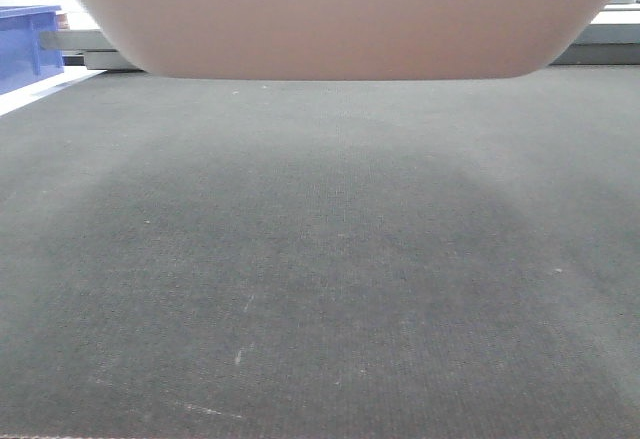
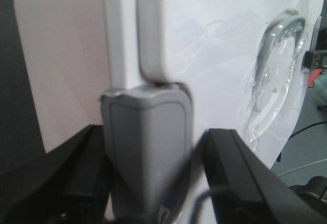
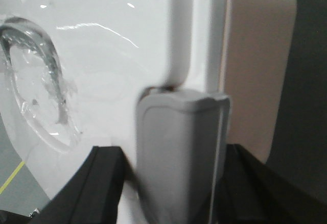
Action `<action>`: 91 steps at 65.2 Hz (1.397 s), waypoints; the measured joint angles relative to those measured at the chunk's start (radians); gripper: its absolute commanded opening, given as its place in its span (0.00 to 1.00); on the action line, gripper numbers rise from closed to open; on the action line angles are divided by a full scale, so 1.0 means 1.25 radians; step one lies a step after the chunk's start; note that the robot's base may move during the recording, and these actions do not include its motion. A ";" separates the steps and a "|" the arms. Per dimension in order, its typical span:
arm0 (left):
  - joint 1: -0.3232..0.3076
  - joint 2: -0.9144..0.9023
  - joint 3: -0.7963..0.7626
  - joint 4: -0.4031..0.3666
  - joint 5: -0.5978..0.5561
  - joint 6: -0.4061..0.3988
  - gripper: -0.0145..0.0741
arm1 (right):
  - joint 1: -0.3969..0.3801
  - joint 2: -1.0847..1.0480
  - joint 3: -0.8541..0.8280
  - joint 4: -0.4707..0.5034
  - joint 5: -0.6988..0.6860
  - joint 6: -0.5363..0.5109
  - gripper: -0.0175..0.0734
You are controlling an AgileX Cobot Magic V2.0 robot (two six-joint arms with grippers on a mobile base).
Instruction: Grab white bin and place on right shelf
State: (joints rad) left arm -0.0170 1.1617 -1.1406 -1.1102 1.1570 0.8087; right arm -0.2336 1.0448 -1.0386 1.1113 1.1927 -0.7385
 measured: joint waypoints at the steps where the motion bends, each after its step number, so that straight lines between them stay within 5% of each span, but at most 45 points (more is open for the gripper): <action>1: 0.000 -0.006 0.005 0.002 -0.001 0.000 0.46 | 0.000 -0.003 0.000 0.000 0.000 -0.001 0.66; 91: 0.002 -0.066 0.041 -0.044 -0.051 -0.003 0.46 | 0.000 -0.040 0.000 0.010 -0.006 0.000 0.66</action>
State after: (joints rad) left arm -0.0146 1.0790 -1.0897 -1.1655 1.0931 0.8051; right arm -0.2336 0.9946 -1.0386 1.1243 1.1854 -0.7382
